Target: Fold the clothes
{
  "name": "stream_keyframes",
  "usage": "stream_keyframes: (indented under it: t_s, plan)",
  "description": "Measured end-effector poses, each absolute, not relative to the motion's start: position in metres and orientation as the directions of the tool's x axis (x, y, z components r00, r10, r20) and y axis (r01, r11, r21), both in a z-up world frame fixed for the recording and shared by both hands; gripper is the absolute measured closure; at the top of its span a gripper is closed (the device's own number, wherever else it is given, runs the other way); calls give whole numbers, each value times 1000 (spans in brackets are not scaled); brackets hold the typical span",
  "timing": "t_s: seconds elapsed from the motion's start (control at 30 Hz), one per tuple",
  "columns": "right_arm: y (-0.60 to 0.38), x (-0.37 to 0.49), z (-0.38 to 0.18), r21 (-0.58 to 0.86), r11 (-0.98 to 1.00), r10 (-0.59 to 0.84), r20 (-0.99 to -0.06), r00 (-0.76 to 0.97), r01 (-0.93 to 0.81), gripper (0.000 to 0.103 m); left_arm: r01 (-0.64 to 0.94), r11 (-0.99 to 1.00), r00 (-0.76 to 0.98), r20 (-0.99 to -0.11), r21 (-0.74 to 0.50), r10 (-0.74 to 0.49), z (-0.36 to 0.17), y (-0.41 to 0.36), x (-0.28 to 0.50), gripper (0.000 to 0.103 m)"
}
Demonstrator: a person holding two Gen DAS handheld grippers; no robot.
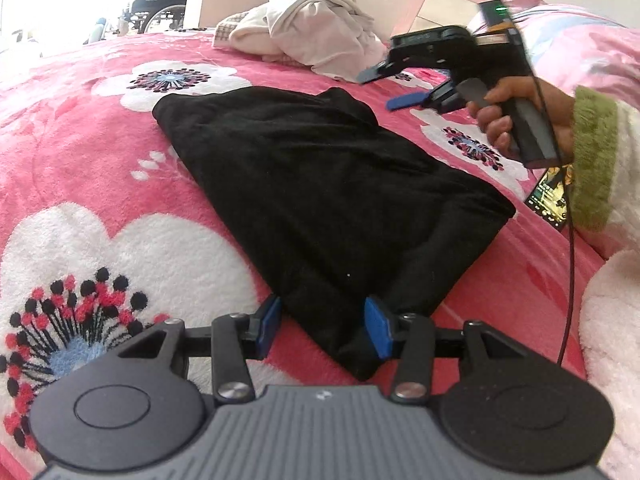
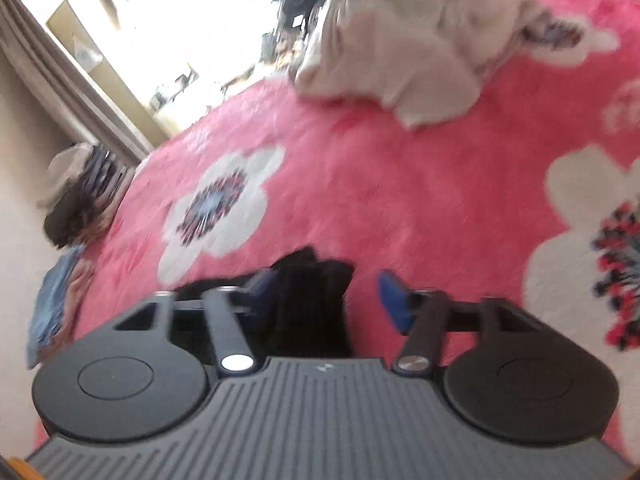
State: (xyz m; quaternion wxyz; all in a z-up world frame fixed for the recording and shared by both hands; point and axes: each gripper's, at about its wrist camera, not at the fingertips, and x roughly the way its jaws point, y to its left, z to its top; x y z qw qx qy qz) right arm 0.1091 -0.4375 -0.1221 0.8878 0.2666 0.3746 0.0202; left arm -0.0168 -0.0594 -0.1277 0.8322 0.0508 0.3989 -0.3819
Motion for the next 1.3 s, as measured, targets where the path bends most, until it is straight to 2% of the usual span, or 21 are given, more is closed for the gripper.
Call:
stream_keyframes:
  t_s: [0.1, 0.13, 0.17, 0.2, 0.27, 0.4, 0.5, 0.53, 0.63, 0.7, 0.73, 0.77, 0.83, 0.93, 1.03, 1.1, 1.13, 1.17, 1.23, 1.3]
  plan:
    - [-433, 123, -137, 477, 865, 255, -685, 683, 155, 42, 682, 703, 404, -697, -204, -593, -128, -59, -21, 55]
    - [-427, 123, -137, 456, 880, 246, -680, 691, 135, 49, 684, 702, 407, -695, -199, -593, -128, -59, -23, 55]
    - [-423, 122, -138, 447, 888, 251, -668, 701, 108, 77, 685, 702, 409, -694, -196, -593, -128, -59, -24, 55]
    - [-417, 119, -135, 439, 895, 255, -654, 712, 82, 91, 685, 702, 410, -693, -195, -593, -128, -58, -24, 55]
    - [-404, 111, -127, 411, 911, 254, -626, 737, 36, 97, 686, 701, 413, -690, -193, -594, -128, -57, -25, 55]
    - [-396, 97, -112, 438, 896, 309, -503, 807, -70, 98, 683, 704, 412, -693, -196, -592, -128, -55, -28, 55]
    - [-408, 102, -119, 484, 871, 332, -454, 827, -84, 98, 686, 703, 413, -696, -187, -588, -128, -54, -28, 55]
    - [-414, 106, -126, 504, 860, 337, -451, 827, -75, 98, 686, 704, 413, -697, -186, -587, -128, -55, -28, 55]
    - [-425, 132, -161, 512, 859, 311, -536, 785, 10, 95, 682, 708, 416, -701, -182, -580, -128, -56, -29, 55]
    - [-436, 132, -170, 567, 823, 324, -528, 785, 42, 94, 681, 710, 418, -702, -178, -577, -127, -56, -29, 55]
    - [-440, 130, -167, 577, 815, 313, -520, 795, 57, 89, 681, 711, 418, -703, -177, -576, -127, -56, -30, 55]
    - [-442, 126, -161, 568, 820, 280, -515, 810, 77, 84, 681, 711, 418, -703, -177, -576, -127, -56, -30, 55]
    - [-445, 117, -144, 544, 832, 215, -496, 841, 108, 84, 681, 711, 419, -702, -177, -576, -128, -56, -31, 55]
    - [-434, 114, -122, 536, 844, 296, -460, 837, -4, 84, 680, 711, 420, -698, -180, -579, -128, -56, -32, 55]
    - [-402, 131, -120, 521, 840, 447, -505, 738, -153, 86, 677, 713, 422, -697, -183, -580, -128, -55, -32, 55]
    - [-391, 150, -137, 464, 881, 391, -601, 697, -94, 87, 678, 713, 425, -696, -180, -580, -128, -55, -32, 55]
    - [-396, 157, -145, 476, 878, 365, -615, 699, -40, 95, 680, 712, 425, -695, -178, -580, -127, -55, -32, 55]
    - [-407, 162, -151, 516, 856, 346, -607, 715, 24, 99, 681, 711, 425, -695, -177, -580, -127, -55, -32, 55]
    - [-430, 155, -145, 547, 816, 218, -590, 777, 187, 92, 680, 710, 423, -693, -183, -584, -127, -55, -31, 55]
    - [-446, 137, -129, 570, 791, 179, -565, 805, 224, 92, 676, 710, 418, -692, -196, -589, -127, -54, -30, 54]
